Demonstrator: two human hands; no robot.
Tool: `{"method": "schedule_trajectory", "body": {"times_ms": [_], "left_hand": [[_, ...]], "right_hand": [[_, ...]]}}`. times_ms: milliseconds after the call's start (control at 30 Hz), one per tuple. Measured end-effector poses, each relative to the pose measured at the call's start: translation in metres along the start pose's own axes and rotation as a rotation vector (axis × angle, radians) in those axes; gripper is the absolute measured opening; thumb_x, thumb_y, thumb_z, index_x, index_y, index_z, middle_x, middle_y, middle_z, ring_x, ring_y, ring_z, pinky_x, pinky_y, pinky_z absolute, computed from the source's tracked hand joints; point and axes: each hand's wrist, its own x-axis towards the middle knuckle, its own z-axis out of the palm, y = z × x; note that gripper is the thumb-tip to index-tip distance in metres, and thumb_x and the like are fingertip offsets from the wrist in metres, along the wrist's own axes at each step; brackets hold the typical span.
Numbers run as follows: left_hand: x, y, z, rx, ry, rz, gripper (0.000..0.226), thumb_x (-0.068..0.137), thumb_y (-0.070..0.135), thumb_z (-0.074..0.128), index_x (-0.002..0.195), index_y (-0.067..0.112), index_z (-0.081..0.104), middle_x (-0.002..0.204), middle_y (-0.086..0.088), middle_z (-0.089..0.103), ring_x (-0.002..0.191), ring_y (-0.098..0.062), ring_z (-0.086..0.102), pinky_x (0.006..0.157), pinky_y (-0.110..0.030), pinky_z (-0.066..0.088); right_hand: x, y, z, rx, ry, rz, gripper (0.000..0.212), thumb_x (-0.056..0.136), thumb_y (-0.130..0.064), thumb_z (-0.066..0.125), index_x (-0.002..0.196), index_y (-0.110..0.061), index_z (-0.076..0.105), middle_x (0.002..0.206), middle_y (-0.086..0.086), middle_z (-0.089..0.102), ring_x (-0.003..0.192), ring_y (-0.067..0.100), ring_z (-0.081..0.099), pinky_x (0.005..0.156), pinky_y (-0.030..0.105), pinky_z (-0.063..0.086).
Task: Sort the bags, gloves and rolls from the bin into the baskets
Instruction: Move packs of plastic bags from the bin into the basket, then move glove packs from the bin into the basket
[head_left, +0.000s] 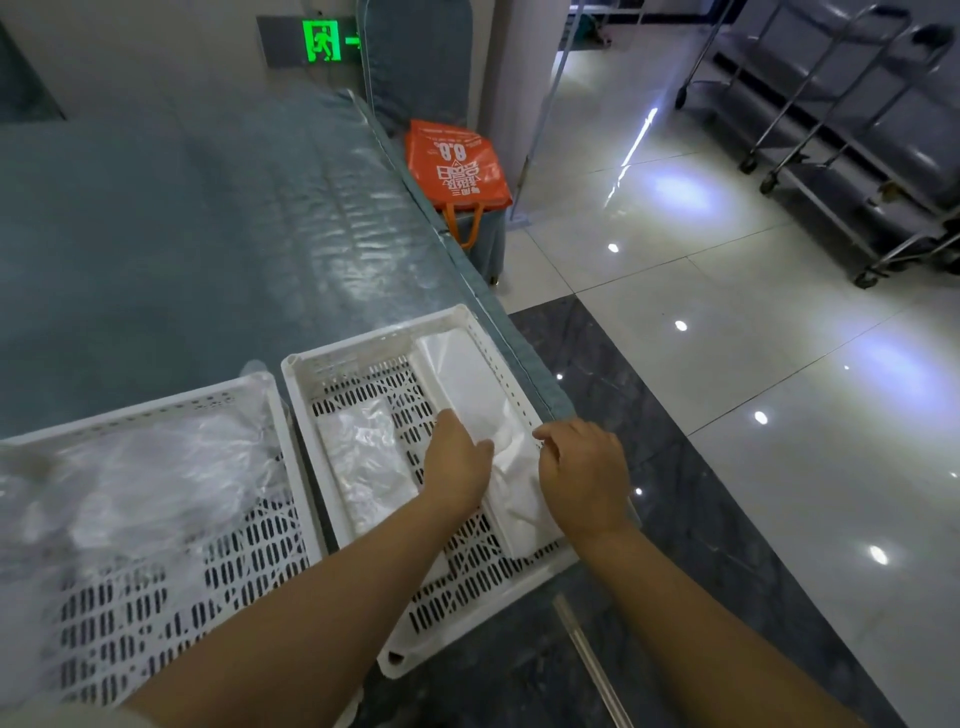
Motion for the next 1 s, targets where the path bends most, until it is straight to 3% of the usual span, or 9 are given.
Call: {"method": "schedule_trajectory", "body": {"times_ms": [200,333,433,600,733,867,1000], "left_hand": [[-0.016,0.003,-0.045,0.093,-0.076,0.160,0.042,0.079,0.015,0.066,0.115,0.010,0.046,0.115,-0.010,0.054,0.093,-0.025,0.059,0.077,-0.039,0.053],[-0.047,0.010,-0.122,0.401,0.073,0.357,0.026,0.083,0.024,0.059,0.108,0.020,0.055,0.107,-0.001,0.061,0.085,-0.021,0.061,0.062,-0.029,0.044],[-0.077,0.010,-0.199,0.621,0.265,0.400,0.022,0.085,0.028,0.055,0.106,0.022,0.058,0.101,0.000,0.063,0.083,-0.023,0.062,0.062,-0.030,0.044],[-0.140,-0.018,-0.332,0.776,0.518,0.291,0.018,0.087,0.033,0.051,0.099,0.021,0.056,0.097,-0.001,0.064,0.086,-0.027,0.060,0.061,-0.031,0.035],[-0.199,-0.072,-0.431,0.945,0.693,0.184,0.014,0.085,0.032,0.054,0.092,0.020,0.055,0.091,-0.004,0.065,0.083,-0.030,0.062,0.059,-0.031,0.031],[-0.249,-0.150,-0.509,1.084,0.695,-0.016,0.014,0.084,0.030,0.054,0.091,0.018,0.057,0.088,-0.004,0.065,0.081,-0.030,0.062,0.056,-0.031,0.030],[-0.279,-0.219,-0.564,1.140,0.649,-0.125,0.012,0.085,0.029,0.053,0.090,0.018,0.056,0.088,-0.001,0.065,0.084,-0.026,0.063,0.057,-0.031,0.040]], "right_hand": [[0.010,-0.030,-0.001,0.035,0.031,-0.040,0.016,0.085,-0.005,0.059,0.096,-0.010,0.071,0.089,0.008,0.073,0.078,0.023,0.066,0.074,0.036,0.054],[0.021,-0.080,-0.003,0.123,0.036,-0.192,0.016,0.084,-0.001,0.060,0.093,-0.007,0.071,0.084,0.010,0.073,0.072,0.025,0.067,0.067,0.042,0.056],[0.031,-0.138,-0.001,0.174,0.051,-0.349,0.013,0.084,-0.002,0.062,0.091,-0.006,0.071,0.082,0.012,0.073,0.070,0.028,0.066,0.064,0.042,0.056],[0.024,-0.263,0.000,0.217,0.127,-0.675,0.014,0.076,0.002,0.064,0.084,-0.007,0.071,0.077,0.013,0.071,0.067,0.033,0.065,0.062,0.039,0.054],[-0.003,-0.370,-0.007,0.259,0.183,-0.956,0.013,0.078,0.000,0.060,0.082,-0.007,0.071,0.071,0.008,0.070,0.062,0.026,0.063,0.058,0.030,0.049],[-0.037,-0.464,-0.008,0.223,0.230,-1.194,0.014,0.076,0.000,0.057,0.073,-0.009,0.068,0.062,0.008,0.064,0.055,0.028,0.056,0.053,0.035,0.047],[-0.067,-0.542,0.004,0.068,0.172,-1.334,0.011,0.072,-0.003,0.059,0.069,-0.013,0.064,0.057,0.006,0.057,0.050,0.026,0.051,0.050,0.028,0.032]]}}
